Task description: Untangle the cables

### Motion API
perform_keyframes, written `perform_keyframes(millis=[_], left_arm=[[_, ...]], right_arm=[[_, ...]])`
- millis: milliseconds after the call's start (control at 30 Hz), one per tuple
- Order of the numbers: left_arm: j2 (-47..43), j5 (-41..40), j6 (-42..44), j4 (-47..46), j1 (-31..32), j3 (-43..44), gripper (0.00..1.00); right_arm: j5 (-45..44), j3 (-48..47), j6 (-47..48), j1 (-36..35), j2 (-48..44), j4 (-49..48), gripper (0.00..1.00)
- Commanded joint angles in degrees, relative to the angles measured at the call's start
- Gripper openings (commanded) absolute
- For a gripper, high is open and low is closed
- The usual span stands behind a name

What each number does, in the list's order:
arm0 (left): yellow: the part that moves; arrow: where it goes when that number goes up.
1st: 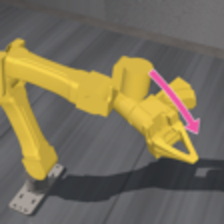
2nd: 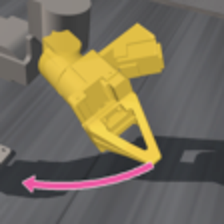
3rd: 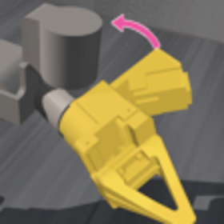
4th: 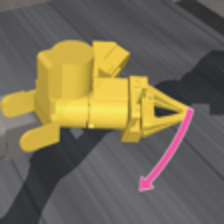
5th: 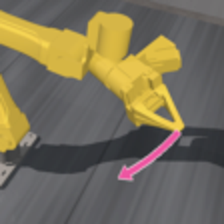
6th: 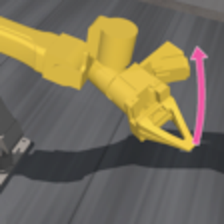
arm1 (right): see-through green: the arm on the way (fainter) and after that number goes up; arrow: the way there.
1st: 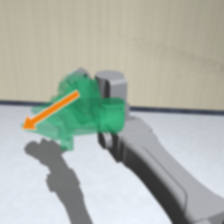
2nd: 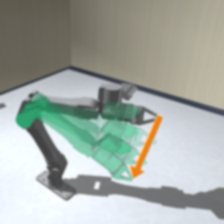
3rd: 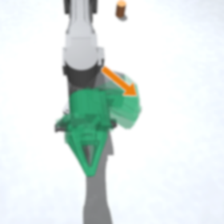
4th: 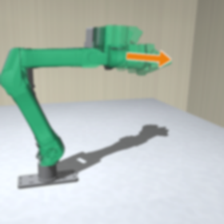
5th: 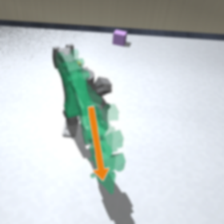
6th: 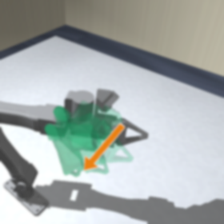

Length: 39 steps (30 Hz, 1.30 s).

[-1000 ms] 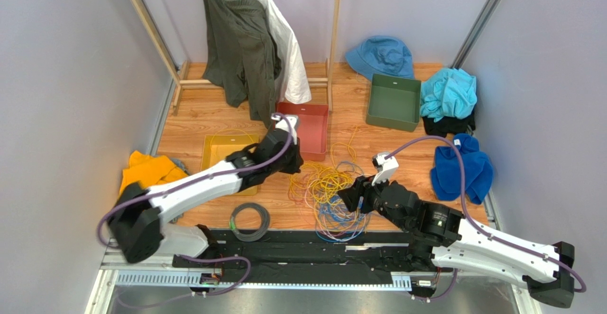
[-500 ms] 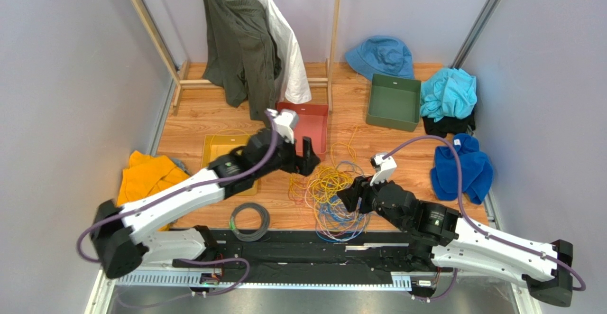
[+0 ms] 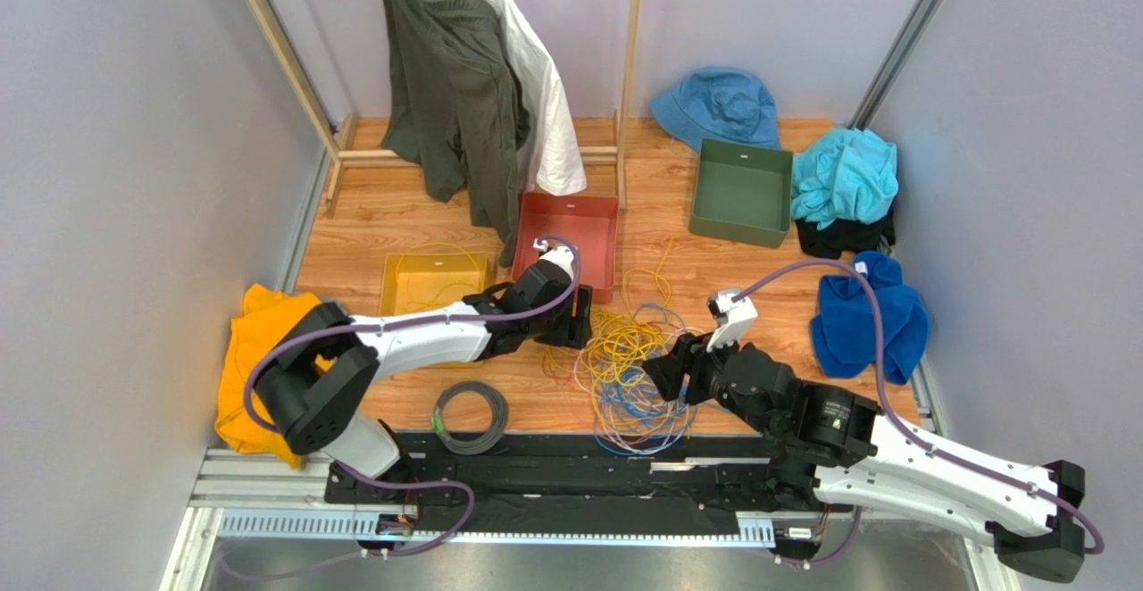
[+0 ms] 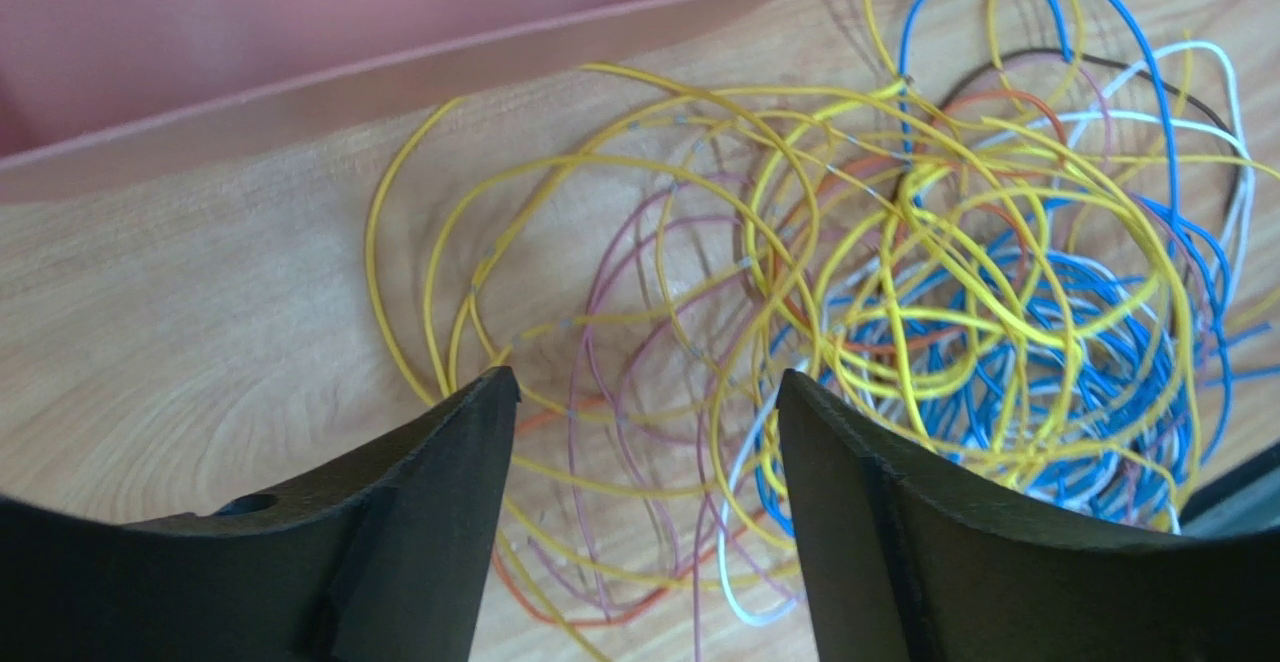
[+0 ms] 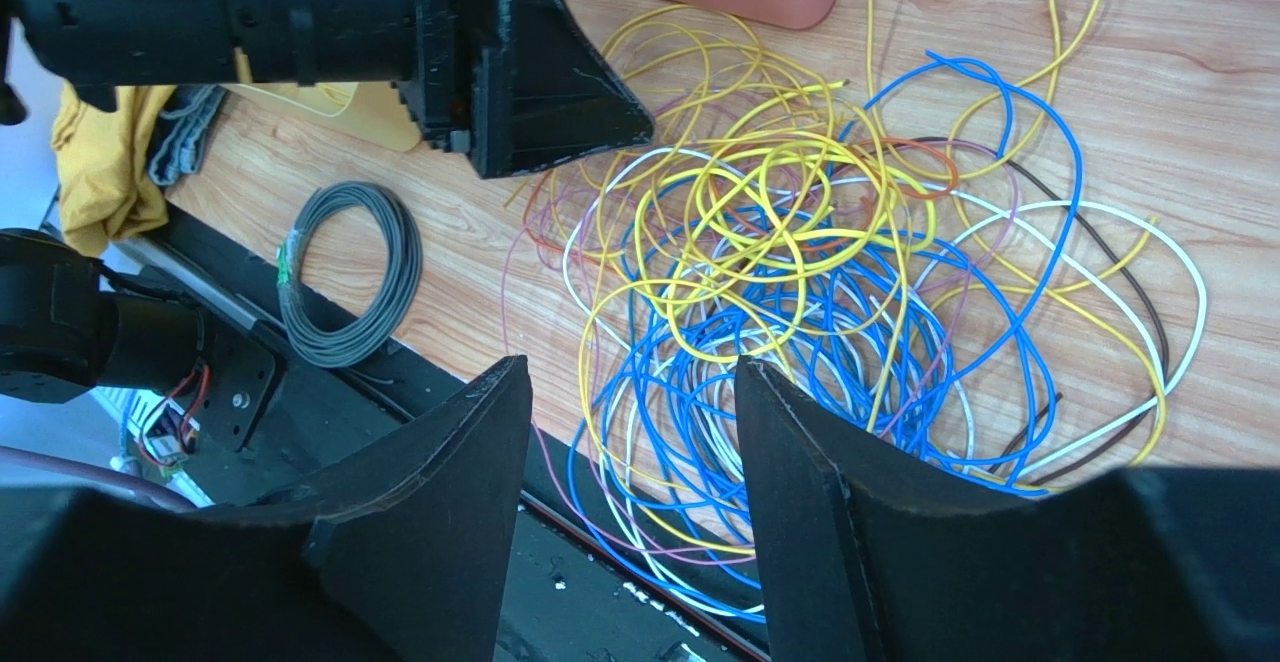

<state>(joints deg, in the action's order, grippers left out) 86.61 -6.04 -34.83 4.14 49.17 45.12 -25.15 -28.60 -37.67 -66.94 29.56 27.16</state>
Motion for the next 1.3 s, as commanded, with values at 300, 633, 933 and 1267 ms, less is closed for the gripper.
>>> perform_keyframes(millis=[300, 633, 933, 1267], left_arm=[[4.02, 2.09, -1.21, -4.61, -0.48, 2.95, 0.03], [-28.23, -9.60, 5.90, 16.59, 4.18, 9.01, 0.00], [-33.88, -8.37, 11.44, 29.51, 4.80, 26.93, 0.00], [-27.20, -7.93, 16.63, 36.99, 4.88, 52.57, 0.00]], right_arm=[[-3.24, -0.93, 1.64, -0.21, 0.32, -0.52, 0.56], [-6.75, 1.35, -0.65, -0.12, 0.85, -3.86, 0.57], [1.84, 1.10, 3.22, -0.12, -2.23, -8.18, 0.56], [3.96, -0.49, 4.89, -0.12, -2.49, -8.25, 0.57]])
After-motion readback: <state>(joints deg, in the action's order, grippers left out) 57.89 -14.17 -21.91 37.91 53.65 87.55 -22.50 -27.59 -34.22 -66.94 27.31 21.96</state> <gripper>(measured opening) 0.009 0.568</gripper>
